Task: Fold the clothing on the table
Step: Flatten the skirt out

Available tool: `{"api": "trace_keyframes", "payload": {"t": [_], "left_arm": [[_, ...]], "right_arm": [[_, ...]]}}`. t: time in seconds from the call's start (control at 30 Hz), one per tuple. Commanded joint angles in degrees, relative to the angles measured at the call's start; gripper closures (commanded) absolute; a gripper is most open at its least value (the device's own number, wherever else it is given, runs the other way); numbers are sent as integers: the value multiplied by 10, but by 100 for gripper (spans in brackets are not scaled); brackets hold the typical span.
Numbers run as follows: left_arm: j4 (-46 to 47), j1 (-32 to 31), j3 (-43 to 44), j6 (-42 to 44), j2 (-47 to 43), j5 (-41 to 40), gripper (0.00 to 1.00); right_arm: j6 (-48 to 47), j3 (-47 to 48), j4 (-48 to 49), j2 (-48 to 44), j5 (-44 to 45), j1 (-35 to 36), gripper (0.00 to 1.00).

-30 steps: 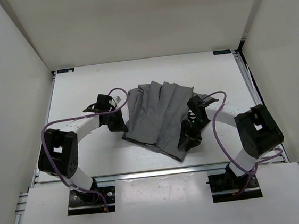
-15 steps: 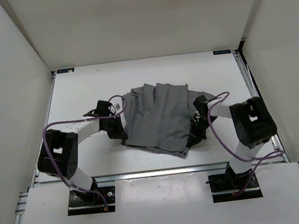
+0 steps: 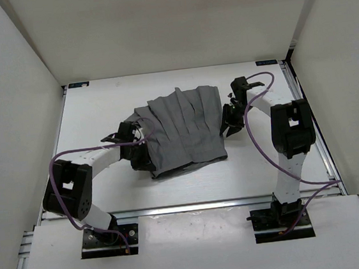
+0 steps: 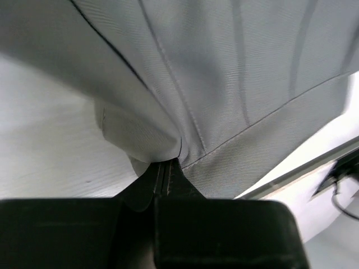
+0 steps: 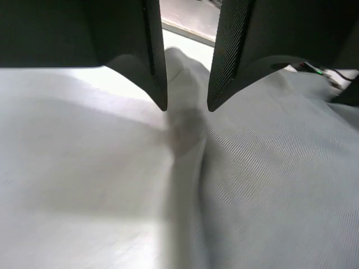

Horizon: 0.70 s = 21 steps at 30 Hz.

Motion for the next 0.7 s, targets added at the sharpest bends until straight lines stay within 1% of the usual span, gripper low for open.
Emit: {"api": "trace_keyframes", "payload": {"t": [0.0, 0.03, 0.07, 0.13, 0.17, 0.2, 0.23, 0.27, 0.33, 0.43, 0.53, 0.6, 0.67], "left_arm": [[-24, 30, 67, 19, -24, 13, 98], [-30, 34, 83, 23, -25, 12, 93], [-38, 39, 102, 28, -27, 15, 80], [-49, 53, 114, 32, -36, 12, 63], [-54, 54, 112, 31, -39, 8, 55], [-57, 64, 109, 30, -44, 7, 51], [-57, 68, 105, 30, -51, 5, 38], [-58, 72, 95, 28, -61, 11, 34], [-58, 85, 78, 30, -75, 13, 34], [-63, 101, 53, 33, -93, 7, 34], [-65, 111, 31, 39, -106, 0, 34], [-65, 114, 23, 42, -113, 4, 34], [-60, 116, 13, 44, -116, 2, 34]], "right_arm": [[-26, -14, -23, -61, 12, 29, 59], [-23, -35, -15, -79, 2, 33, 58], [-13, -55, -7, -91, -7, 32, 58], [-5, -91, 12, -128, -23, 31, 58], [6, -116, 24, -135, -29, 28, 58], [6, -128, 32, -148, -33, 23, 58], [12, -150, 39, -154, -37, 22, 58], [16, -168, 43, -158, -40, 23, 58], [19, -191, 52, -168, -47, 22, 58], [35, -236, 98, -178, -69, 28, 58], [70, -281, 169, -189, -99, 22, 58], [90, -306, 218, -193, -110, 4, 57], [112, -325, 245, -199, -118, -6, 56]]}}
